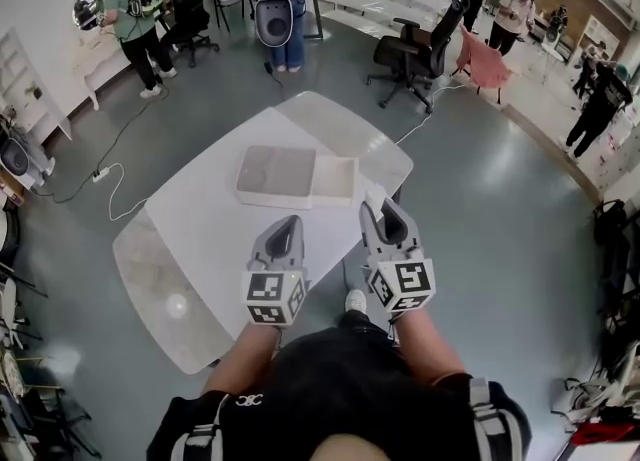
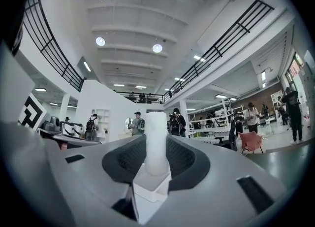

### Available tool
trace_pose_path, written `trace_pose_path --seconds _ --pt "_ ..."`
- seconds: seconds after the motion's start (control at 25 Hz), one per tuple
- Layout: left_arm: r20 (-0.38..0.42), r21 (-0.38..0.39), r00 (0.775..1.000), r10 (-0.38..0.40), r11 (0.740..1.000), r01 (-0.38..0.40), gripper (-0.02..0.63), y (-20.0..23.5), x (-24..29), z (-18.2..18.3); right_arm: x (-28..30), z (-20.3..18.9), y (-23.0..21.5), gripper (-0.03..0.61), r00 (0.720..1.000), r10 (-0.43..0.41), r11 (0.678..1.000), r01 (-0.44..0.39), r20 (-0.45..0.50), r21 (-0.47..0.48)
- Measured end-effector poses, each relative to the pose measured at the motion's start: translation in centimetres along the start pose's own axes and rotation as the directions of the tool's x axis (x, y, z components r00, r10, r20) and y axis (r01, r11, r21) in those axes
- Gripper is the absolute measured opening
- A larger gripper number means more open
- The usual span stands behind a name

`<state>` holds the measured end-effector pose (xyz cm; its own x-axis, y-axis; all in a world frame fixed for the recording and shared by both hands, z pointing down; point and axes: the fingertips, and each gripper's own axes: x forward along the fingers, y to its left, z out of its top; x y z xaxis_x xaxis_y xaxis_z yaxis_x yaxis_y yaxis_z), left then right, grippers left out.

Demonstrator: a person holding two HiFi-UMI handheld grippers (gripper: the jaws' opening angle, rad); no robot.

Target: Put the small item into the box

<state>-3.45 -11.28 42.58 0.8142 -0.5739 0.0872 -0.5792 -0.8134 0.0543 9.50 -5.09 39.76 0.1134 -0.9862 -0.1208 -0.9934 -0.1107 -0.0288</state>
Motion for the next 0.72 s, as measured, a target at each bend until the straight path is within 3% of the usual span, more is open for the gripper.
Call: trace_pose_path --seconds 0.72 --pt "-0.06 -0.026 0.994 0.096 0.995 -0.097 0.006 1.6 18.6 1.1 15.2 -3.7 -12.0 0.121 0.983 0.15 0.988 -0.146 -0.108 0.043"
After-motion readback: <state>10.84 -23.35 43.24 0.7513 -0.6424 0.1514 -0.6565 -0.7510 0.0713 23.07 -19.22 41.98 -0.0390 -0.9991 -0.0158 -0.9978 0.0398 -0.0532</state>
